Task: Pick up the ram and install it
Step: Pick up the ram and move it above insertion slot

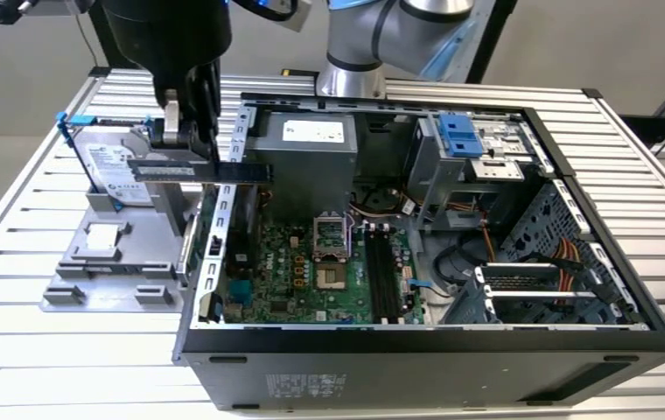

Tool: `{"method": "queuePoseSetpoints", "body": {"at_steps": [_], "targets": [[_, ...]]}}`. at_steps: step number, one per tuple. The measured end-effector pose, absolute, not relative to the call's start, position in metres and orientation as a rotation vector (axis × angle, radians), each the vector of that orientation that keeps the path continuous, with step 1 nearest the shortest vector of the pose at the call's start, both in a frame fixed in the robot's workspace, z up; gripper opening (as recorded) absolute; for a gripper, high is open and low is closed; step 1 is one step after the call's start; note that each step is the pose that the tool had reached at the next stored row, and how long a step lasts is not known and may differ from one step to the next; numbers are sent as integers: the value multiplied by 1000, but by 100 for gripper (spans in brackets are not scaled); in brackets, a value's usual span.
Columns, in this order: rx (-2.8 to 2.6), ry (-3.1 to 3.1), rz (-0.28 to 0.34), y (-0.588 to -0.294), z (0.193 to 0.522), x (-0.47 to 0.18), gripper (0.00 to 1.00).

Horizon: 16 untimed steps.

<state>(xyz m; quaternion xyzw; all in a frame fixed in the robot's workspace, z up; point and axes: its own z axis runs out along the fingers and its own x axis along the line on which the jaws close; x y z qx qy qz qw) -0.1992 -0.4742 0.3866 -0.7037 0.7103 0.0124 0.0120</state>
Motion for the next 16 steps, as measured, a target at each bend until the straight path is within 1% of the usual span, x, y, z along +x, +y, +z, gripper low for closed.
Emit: {"method": "queuePoseSetpoints", "body": {"at_steps": [16], "targets": [[-2194,2215,39,-474,387,-182,0]]}}
